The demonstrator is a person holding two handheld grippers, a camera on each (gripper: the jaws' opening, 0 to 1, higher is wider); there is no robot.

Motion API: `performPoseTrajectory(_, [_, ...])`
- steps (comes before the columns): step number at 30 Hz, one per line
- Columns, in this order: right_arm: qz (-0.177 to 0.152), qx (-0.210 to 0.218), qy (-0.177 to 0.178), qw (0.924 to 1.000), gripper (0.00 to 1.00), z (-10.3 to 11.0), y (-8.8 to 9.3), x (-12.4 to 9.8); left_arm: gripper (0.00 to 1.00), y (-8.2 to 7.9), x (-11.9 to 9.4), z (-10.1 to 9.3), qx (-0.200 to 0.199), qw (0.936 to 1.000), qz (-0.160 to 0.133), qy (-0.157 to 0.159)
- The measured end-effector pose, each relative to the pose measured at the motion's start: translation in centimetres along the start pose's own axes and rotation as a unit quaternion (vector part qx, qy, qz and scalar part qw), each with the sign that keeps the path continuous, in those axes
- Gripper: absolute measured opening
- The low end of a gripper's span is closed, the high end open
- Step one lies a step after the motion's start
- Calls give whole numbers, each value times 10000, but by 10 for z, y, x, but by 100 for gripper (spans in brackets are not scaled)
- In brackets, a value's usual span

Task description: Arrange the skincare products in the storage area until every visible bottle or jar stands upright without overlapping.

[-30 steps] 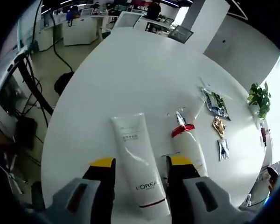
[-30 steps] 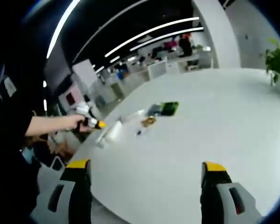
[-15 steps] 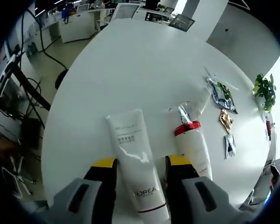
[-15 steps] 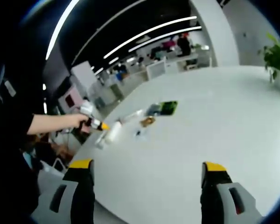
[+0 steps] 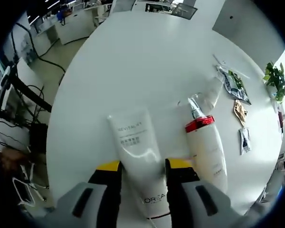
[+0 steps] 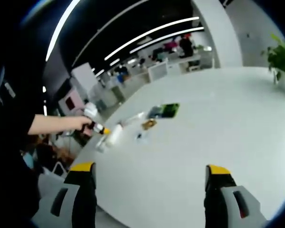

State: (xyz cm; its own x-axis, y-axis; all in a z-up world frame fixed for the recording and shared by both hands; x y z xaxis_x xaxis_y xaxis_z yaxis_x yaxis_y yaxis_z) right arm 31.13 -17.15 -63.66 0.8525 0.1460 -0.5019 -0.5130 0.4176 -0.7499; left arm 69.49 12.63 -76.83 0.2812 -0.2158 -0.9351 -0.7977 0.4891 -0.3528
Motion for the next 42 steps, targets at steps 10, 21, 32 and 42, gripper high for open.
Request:
performPoseTrajectory(10, [-32, 8, 13, 10000, 97, -2, -1, 0, 30, -3, 2, -2, 222, 9997, 92, -103])
performPoseTrajectory(21, [-59, 23, 19, 10000, 97, -1, -2, -2, 27, -3, 0, 1, -68, 9999, 64, -67])
performPoseTrajectory(32, [-111, -36, -51, 9999, 97, 5, -9, 0, 26, -5, -23, -2, -109, 9979, -633, 52])
performPoseTrajectory(42, [-103, -185, -241, 9995, 97, 21, -14, 4, 26, 5, -59, 6, 8, 9876, -1562, -145])
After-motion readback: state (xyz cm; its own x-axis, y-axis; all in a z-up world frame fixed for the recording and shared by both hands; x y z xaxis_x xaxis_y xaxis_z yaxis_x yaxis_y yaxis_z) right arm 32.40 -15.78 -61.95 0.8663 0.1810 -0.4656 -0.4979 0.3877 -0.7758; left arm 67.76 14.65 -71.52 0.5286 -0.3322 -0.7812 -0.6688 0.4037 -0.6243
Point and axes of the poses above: the point that each gripper's makers call its tool centre point, and the gripper's own axes: x roughly forward along the fingers, z roughly to its left, y roughly out of its underside, the point moved 2 cm from there along -x, roughly backward along the fingers, and after that the axes turned 3 degrees about x, right-handed, at the moved point
